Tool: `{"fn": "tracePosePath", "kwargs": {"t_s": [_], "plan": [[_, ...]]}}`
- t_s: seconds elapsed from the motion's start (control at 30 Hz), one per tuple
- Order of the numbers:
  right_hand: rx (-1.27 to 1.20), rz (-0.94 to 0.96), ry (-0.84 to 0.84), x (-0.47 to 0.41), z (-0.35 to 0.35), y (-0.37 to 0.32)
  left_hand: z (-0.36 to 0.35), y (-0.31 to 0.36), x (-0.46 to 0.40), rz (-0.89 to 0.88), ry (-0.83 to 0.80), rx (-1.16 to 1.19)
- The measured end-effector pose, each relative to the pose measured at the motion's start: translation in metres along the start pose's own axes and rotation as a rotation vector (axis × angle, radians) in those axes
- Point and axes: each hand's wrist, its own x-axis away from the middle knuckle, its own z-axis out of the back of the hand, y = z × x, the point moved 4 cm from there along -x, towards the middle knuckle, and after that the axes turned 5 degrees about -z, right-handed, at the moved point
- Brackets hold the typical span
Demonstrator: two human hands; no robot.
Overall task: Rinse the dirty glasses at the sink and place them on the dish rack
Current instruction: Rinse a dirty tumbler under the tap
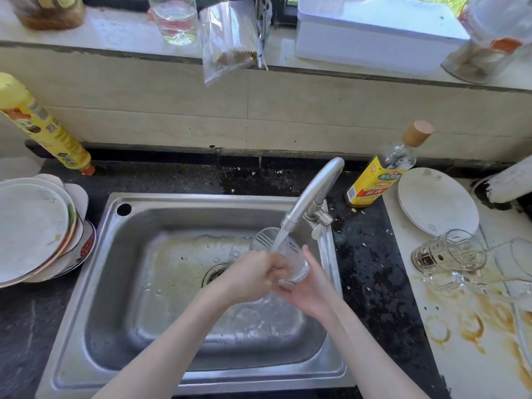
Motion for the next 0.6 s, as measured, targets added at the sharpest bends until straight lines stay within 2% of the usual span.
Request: {"fn": "tracePosePath", "kwargs": {"t_s": [0.07, 0.2, 0.27, 0.3, 0.37, 0.43, 0.53, 0.6], "plan": [[-0.086, 0.068, -0.058, -0.001, -0.002, 0.0, -0.005, 0.001, -0.002, 0.008, 0.038, 0.143], [-0.09, 0.217, -0.156, 0.001, -0.007, 0.001, -0.007, 0.008, -0.007, 0.121, 0.244, 0.841], [0.002, 0.213, -0.187, 0.003, -0.004, -0.003, -0.009, 0.009, -0.004, 0.117, 0.234, 0.831], [0.058, 0.204, -0.181, 0.005, -0.003, -0.006, -0.01, 0.005, -0.002, 0.119, 0.225, 0.684], [0.167, 0.151, -0.125, 0.006, 0.003, -0.009, -0.005, -0.006, 0.001, 0.08, 0.226, 0.142], [0.217, 0.077, -0.038, 0.009, 0.003, -0.009, -0.003, -0.012, 0.001, 0.007, 0.194, -0.291], [0.111, 0.033, 0.013, 0.004, -0.002, 0.001, -0.003, 0.005, 0.004, -0.284, 0.26, -0.586], [-0.01, 0.038, 0.007, -0.001, -0.005, 0.009, -0.006, 0.007, 0.008, -0.366, 0.378, -0.661]]}}
